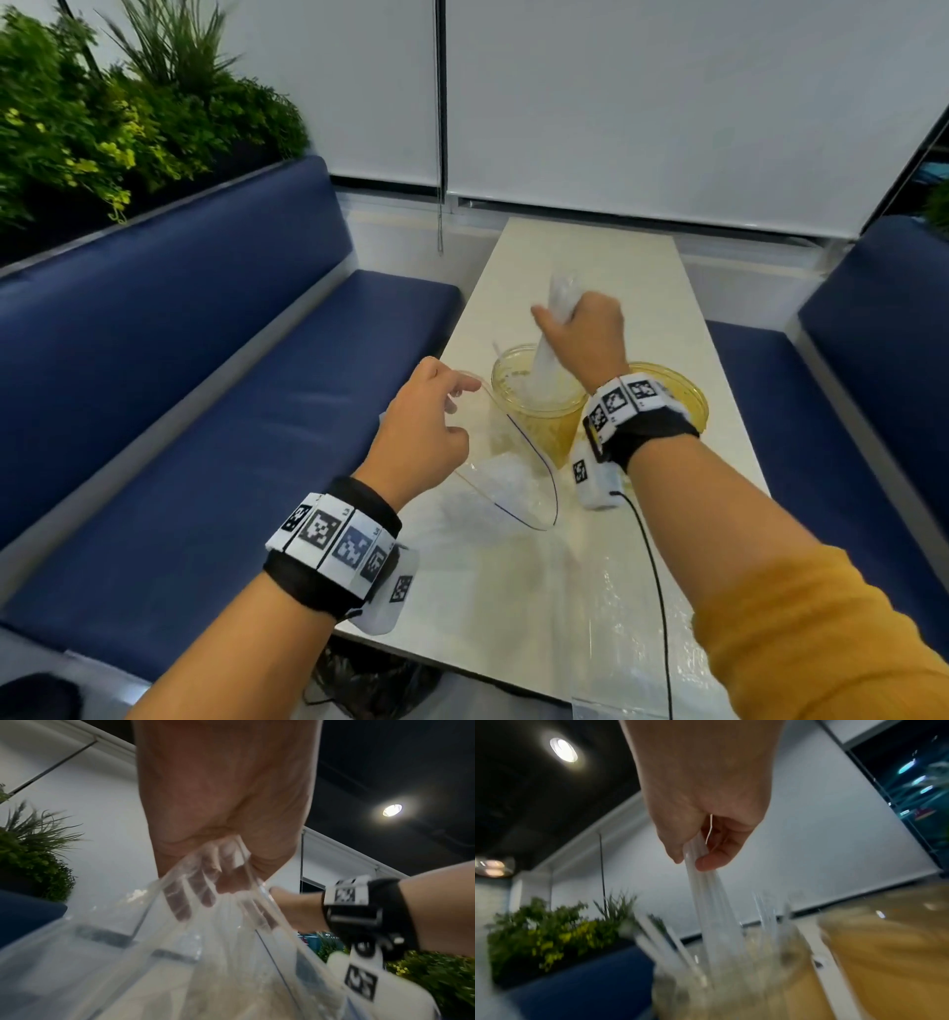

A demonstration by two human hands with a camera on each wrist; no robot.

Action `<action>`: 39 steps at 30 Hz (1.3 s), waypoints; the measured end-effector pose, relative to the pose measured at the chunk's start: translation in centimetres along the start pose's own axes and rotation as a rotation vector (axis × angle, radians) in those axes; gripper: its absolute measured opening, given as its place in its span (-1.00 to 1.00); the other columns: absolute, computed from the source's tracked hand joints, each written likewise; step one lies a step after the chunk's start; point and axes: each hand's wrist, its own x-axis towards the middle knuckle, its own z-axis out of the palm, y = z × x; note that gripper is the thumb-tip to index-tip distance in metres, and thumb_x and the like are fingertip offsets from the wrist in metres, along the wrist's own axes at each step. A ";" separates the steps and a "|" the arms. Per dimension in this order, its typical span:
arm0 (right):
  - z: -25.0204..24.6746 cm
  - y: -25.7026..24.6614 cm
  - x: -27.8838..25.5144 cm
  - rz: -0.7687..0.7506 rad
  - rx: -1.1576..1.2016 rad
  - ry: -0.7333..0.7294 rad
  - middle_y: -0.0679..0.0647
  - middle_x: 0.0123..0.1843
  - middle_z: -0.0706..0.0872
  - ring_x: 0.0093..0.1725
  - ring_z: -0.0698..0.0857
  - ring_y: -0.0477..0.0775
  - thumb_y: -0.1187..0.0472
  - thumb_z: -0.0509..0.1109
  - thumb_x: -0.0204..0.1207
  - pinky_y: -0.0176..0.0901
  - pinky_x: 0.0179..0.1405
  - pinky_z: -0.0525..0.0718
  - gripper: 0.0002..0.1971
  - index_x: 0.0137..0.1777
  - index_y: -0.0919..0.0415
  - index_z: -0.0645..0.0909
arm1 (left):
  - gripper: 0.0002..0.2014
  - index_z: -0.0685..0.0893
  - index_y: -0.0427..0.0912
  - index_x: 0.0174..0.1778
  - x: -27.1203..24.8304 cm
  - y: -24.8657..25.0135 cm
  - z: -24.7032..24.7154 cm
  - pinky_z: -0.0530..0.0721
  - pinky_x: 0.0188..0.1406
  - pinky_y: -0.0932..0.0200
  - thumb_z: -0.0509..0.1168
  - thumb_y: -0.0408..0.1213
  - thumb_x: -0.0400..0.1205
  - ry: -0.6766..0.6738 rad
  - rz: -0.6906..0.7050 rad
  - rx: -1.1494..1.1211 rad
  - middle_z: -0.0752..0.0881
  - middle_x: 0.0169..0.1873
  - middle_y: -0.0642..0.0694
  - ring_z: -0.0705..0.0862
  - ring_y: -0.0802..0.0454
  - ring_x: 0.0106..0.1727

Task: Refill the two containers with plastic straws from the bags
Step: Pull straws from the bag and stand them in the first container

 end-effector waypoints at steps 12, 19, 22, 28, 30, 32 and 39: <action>1.0 -0.2 0.7 0.079 0.050 0.064 -0.02 0.11 0.74 0.10 0.71 0.05 -0.51 0.47 0.24 0.05 0.05 0.73 -0.27 0.25 0.00 0.60 | -0.46 0.66 0.03 0.38 -0.3 0.8 -1.9 0.69 0.04 0.35 0.35 -0.53 0.52 0.013 0.040 -0.018 0.50 0.10 0.12 0.63 0.13 0.11; 2.9 0.6 0.0 0.017 -0.367 -0.196 0.19 -0.15 0.81 -0.12 0.79 0.29 0.04 0.27 0.68 -0.02 -0.13 0.75 -0.65 -0.08 0.22 0.82 | -0.48 0.66 -0.02 0.39 -0.5 0.9 -3.1 0.65 0.07 0.38 0.34 -0.53 0.53 -0.002 0.057 -0.020 0.52 0.13 0.10 0.62 0.15 0.13; 2.5 0.4 0.3 -0.076 -0.349 -0.117 0.14 0.03 0.81 0.08 0.75 0.24 0.01 0.32 0.65 0.02 -0.03 0.74 -0.69 0.07 0.17 0.83 | -0.47 0.65 -0.04 0.42 -0.5 0.9 -3.7 0.67 0.17 0.27 0.35 -0.53 0.54 -0.011 0.060 -0.011 0.54 0.18 0.06 0.62 0.13 0.17; 1.2 -0.4 0.5 -0.064 -0.496 -0.369 0.11 0.33 0.75 0.32 0.68 0.21 -0.15 0.34 0.62 0.08 0.26 0.67 -0.55 0.36 0.10 0.72 | -0.39 0.59 -0.02 0.50 -0.4 0.6 -3.8 0.60 0.10 0.41 0.37 -0.51 0.51 -0.078 0.055 0.011 0.51 0.27 0.13 0.58 0.19 0.21; 0.0 -1.2 0.1 -0.036 -0.606 -0.426 0.12 0.34 0.72 0.36 0.64 0.24 -0.21 0.35 0.61 0.12 0.32 0.64 -0.52 0.37 0.06 0.70 | -0.32 0.53 -0.02 0.55 -0.4 0.6 -3.6 0.58 0.12 0.39 0.38 -0.50 0.48 -0.122 0.051 0.033 0.49 0.31 0.14 0.57 0.18 0.26; -1.9 -3.0 -0.5 -0.086 -0.602 -0.286 0.15 0.20 0.75 0.22 0.69 0.25 -0.17 0.33 0.63 0.06 0.17 0.69 -0.59 0.22 0.11 0.77 | -0.27 0.48 -0.06 0.59 -0.4 0.7 -3.4 0.62 0.26 0.25 0.39 -0.52 0.46 -0.147 0.042 0.014 0.47 0.37 0.10 0.57 0.11 0.36; -3.0 -7.7 -8.5 -0.219 -0.230 -1.115 0.15 -0.08 0.82 -0.11 0.79 0.14 0.15 0.35 0.67 0.01 -0.02 0.80 -0.77 -0.05 0.23 0.80 | -0.21 0.42 -0.13 0.62 -0.5 1.3 -2.3 0.67 0.30 0.02 0.46 -0.55 0.44 -0.161 0.055 -0.032 0.42 0.42 0.04 0.54 0.02 0.44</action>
